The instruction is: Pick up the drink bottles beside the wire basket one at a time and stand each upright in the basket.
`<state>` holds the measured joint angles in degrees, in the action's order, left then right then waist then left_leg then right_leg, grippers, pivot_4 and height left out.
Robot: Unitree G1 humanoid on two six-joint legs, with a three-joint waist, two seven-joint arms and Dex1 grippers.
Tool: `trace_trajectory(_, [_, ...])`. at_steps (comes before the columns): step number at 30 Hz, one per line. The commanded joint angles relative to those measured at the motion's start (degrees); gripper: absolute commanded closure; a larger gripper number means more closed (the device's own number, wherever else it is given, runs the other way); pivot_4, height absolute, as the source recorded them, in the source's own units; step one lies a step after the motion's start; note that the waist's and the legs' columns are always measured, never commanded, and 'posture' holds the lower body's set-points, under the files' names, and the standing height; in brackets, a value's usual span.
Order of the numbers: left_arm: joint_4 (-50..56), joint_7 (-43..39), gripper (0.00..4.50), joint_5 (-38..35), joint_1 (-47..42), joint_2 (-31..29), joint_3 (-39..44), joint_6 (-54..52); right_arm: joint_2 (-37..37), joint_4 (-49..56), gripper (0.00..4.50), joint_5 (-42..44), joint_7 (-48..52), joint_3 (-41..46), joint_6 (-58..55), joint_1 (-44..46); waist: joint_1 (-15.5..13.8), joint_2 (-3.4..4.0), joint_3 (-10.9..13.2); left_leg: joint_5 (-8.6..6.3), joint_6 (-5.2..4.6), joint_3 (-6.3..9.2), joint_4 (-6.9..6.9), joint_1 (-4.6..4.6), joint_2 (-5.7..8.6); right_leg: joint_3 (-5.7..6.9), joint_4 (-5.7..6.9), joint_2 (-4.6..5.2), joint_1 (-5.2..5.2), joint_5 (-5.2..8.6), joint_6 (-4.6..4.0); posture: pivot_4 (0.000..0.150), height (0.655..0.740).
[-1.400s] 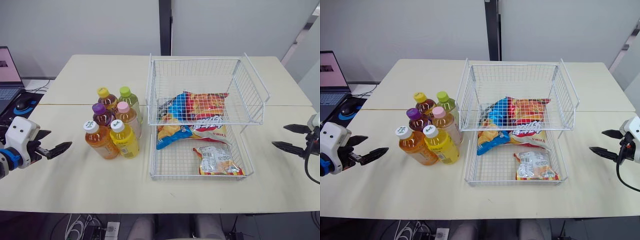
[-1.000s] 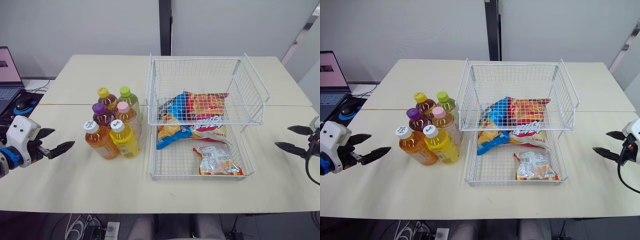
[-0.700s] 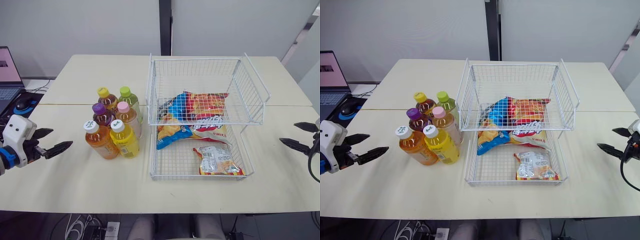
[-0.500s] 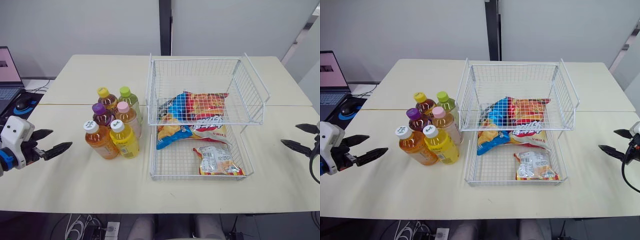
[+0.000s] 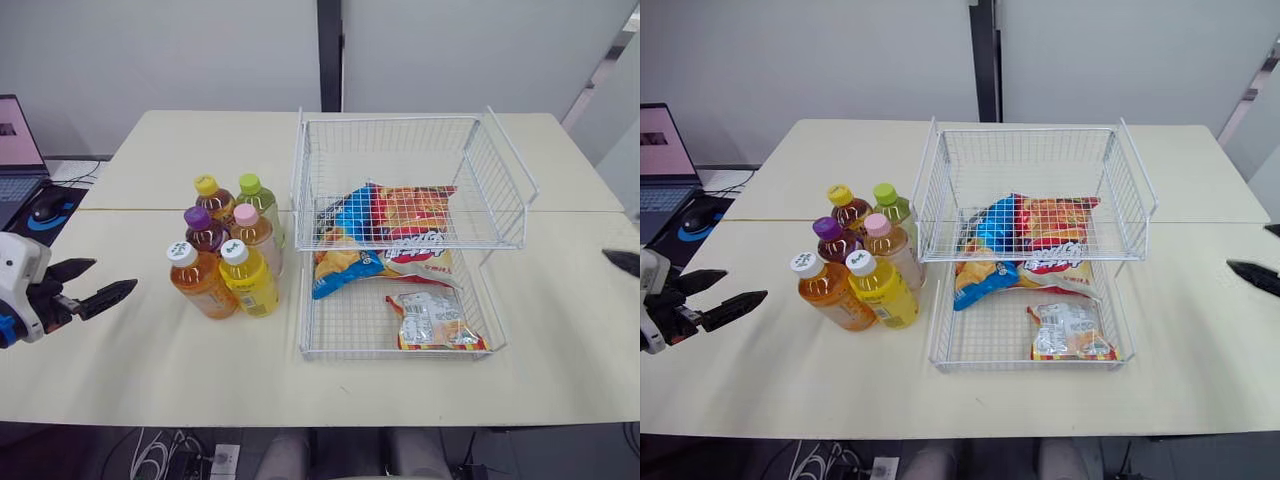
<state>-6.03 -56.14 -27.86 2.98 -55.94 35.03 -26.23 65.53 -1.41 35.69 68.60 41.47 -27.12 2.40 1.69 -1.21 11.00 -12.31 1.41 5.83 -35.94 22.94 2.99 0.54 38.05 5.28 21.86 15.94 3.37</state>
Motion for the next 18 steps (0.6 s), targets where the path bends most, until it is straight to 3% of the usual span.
trace_trajectory(1, [2.19,0.71,0.03,-0.87,1.05,0.36,2.43,-0.87,2.85,11.70,0.00,12.44,-2.26,5.31,-11.75,4.16,0.00,0.00,0.00,-0.01,0.01,-0.02,0.00,0.01,-0.07,-0.01,-0.03,0.02,0.01,-0.02,-0.04,0.150,0.7400])
trace_trajectory(7, [5.35,1.71,0.03,-1.38,1.86,1.99,2.06,-2.06,4.38,20.29,0.00,26.63,-7.42,-7.08,-17.94,21.59,-0.12,-0.02,-0.02,-0.02,0.03,-0.18,0.00,0.09,-0.45,0.03,-0.10,-0.09,0.19,-0.18,-0.37,0.150,0.7400])
trace_trajectory(13, [8.67,2.32,0.03,-1.63,6.74,2.96,6.33,-2.88,-0.66,21.01,0.00,27.10,-7.90,-24.28,-19.28,38.28,0.05,-0.04,-0.03,-0.06,0.09,-0.33,0.00,0.23,-0.52,-0.03,-0.13,-0.12,0.42,-0.22,-0.43,0.150,0.7400])
trace_trajectory(18, [14.63,2.82,0.03,-3.49,11.42,4.41,11.23,-5.22,-4.99,21.22,0.00,25.14,-7.80,-31.77,-21.16,44.76,-0.14,-0.05,-0.03,-0.07,0.12,-0.29,0.00,0.35,-0.53,-0.02,-0.15,-0.14,0.51,-0.22,-0.43,0.150,0.7400])
